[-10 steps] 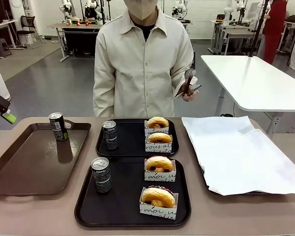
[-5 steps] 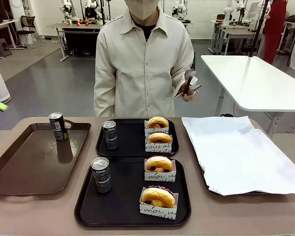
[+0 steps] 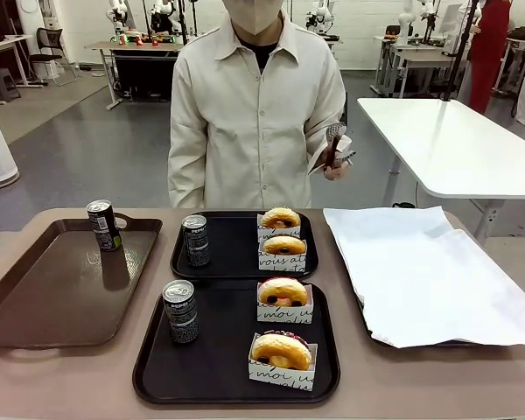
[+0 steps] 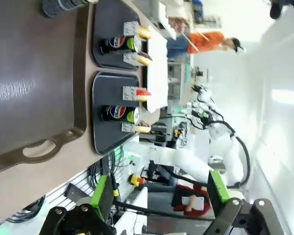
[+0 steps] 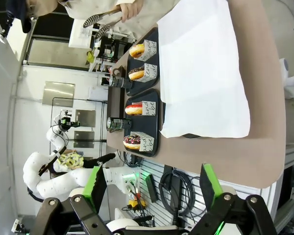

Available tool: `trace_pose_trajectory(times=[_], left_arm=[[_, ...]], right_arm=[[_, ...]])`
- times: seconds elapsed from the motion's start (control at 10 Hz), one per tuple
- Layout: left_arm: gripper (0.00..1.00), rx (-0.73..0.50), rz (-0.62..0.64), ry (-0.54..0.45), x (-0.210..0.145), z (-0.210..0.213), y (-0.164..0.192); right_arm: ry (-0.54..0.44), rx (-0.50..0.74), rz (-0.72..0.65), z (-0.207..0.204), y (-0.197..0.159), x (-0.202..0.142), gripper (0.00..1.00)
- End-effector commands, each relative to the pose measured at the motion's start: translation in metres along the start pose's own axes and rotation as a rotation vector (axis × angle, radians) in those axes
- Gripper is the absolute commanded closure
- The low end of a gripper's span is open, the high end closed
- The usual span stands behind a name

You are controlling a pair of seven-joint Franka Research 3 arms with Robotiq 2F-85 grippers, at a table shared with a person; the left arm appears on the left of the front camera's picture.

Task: Set up donuts and drinks on trays.
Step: Pick up one Pepsi coke from the Handle tray and place it on the Flat Tray without a Pepsi coke.

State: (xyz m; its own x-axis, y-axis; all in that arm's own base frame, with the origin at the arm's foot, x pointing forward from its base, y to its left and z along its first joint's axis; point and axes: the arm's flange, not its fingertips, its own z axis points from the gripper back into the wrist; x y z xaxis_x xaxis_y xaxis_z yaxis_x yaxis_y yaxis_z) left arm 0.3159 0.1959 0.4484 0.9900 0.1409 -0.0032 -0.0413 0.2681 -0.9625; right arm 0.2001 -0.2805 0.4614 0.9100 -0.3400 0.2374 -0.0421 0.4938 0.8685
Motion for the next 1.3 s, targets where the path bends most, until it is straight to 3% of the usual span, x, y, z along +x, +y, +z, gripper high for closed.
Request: trace_pose_trajectory(times=[0.0,0.2,0.4,0.5,1.2], left_arm=[[0.0,-0.036,-0.074,0.05,0.011,0.026,0.033],[0.0,-0.05,-0.089,0.087,0.011,0.036,0.061],[0.0,-0.051,-0.144,0.091,0.01,0.03,0.057],[0.0,-0.067,-0.076,0.058,0.006,0.027,0.064],[0.0,-0.067,-0.076,0.058,0.006,0.027,0.064]], right_arm=[[-0.012,0.023,0.014,0.001,0.0,0.002,0.0],[-0.012,0.023,0.014,0.001,0.0,0.002,0.0],[-0.012,0.023,0.014,0.001,0.0,0.002,0.0],[-0.012,0.023,0.014,0.001,0.0,0.002,0.0],[-0.012,0.023,0.014,0.001,0.0,0.002,0.0]])
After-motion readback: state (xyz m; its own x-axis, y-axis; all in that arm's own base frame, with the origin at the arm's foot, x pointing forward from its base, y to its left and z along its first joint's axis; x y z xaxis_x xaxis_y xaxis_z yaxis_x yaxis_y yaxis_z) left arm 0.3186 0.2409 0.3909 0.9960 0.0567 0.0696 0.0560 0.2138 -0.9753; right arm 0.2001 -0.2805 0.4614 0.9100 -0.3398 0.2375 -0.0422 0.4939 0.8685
